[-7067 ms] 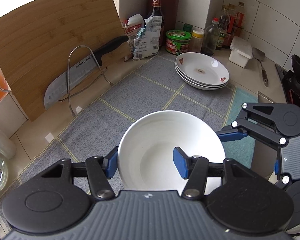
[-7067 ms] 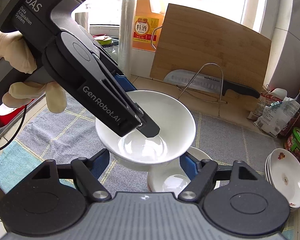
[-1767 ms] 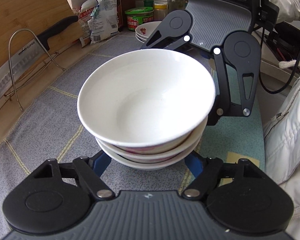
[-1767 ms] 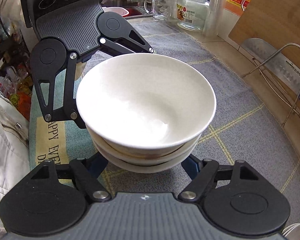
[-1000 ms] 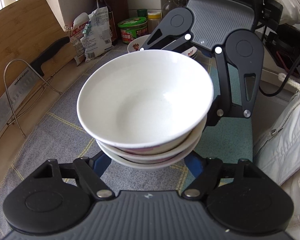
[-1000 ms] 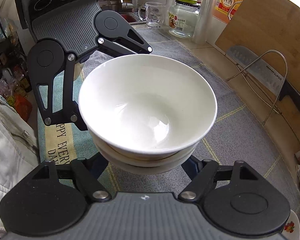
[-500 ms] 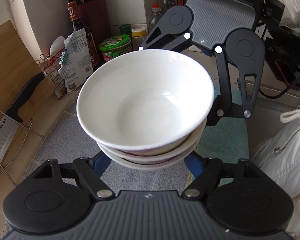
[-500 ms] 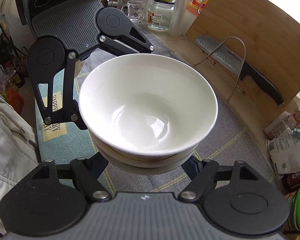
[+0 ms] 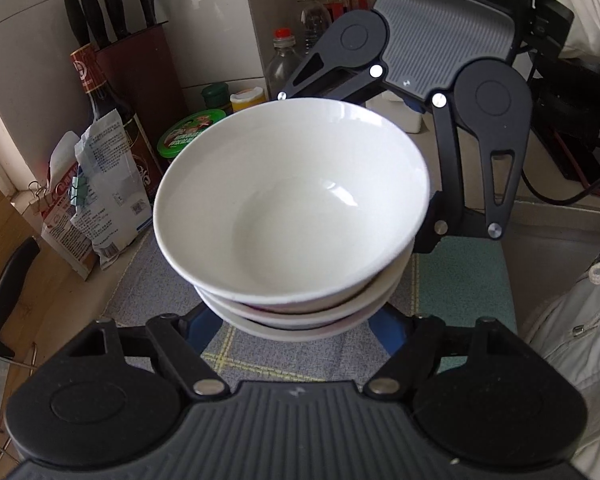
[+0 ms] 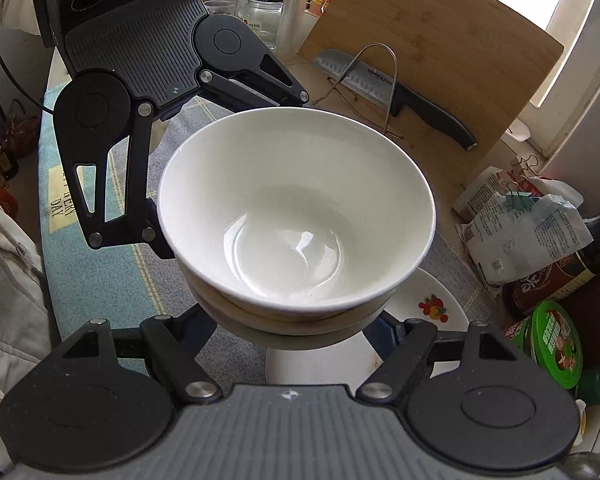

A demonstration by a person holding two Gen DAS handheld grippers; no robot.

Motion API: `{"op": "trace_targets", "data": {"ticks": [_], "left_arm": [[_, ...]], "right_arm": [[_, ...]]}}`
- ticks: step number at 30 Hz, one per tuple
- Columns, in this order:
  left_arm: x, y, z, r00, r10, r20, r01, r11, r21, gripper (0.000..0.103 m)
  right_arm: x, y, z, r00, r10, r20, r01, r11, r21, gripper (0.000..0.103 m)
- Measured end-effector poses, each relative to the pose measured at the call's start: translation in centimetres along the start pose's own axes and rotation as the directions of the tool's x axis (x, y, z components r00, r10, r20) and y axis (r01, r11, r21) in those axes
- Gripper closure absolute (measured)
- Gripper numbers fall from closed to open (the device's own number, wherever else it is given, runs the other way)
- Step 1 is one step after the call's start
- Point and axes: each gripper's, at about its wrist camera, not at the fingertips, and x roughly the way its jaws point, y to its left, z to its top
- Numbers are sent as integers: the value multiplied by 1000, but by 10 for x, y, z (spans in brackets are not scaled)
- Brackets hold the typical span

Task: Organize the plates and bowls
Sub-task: 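Lower the bowl stack onto the flower-printed plates with both grippers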

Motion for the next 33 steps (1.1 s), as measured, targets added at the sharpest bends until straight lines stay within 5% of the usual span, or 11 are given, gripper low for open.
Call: {"op": "trace_targets", "data": {"ticks": [12, 33], "left_arm": [[51, 22, 35, 999, -19, -31, 20, 999, 28, 24], [91, 35, 44, 997, -27, -70, 26, 1000, -16, 24]], "right_arm": [[5, -38, -35, 999, -44, -29, 45, 998, 44, 21], [30, -70, -56, 998, -31, -61, 35, 997, 65, 20]]}}
